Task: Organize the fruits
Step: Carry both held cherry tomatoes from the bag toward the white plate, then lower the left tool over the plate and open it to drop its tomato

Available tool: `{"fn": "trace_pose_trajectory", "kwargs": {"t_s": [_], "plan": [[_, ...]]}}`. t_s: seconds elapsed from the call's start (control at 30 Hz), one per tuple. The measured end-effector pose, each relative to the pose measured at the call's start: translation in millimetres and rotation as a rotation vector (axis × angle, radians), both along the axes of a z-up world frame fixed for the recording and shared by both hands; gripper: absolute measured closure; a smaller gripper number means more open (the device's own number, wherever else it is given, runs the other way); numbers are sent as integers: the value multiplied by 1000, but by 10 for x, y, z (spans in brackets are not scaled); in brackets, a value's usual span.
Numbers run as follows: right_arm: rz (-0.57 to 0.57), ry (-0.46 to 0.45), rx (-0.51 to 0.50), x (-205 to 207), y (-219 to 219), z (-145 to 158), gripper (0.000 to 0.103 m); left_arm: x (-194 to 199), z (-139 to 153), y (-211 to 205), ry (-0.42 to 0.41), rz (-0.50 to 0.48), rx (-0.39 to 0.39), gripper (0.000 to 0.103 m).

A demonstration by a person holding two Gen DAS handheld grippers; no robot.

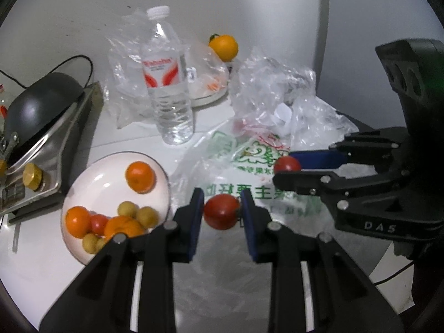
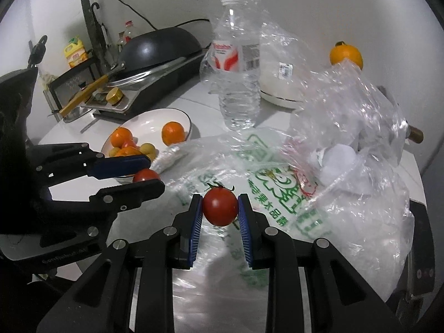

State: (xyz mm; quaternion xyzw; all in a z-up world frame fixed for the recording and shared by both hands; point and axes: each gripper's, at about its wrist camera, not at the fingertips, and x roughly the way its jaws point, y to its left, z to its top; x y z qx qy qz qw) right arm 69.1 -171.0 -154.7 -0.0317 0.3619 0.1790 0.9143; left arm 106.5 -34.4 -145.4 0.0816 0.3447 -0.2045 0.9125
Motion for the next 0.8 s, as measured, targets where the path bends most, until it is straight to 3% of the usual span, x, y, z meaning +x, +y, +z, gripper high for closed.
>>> {"fn": "trace_pose_trajectory", "kwargs": {"t_s": [0.47,0.8], "plan": [[59,-3,-36,18,512,54,75,-156,79,578,-30,70,-24,75],[31,-15,-51,32,706,113,75,-159,94,972,-49,105,-51,75]]}}
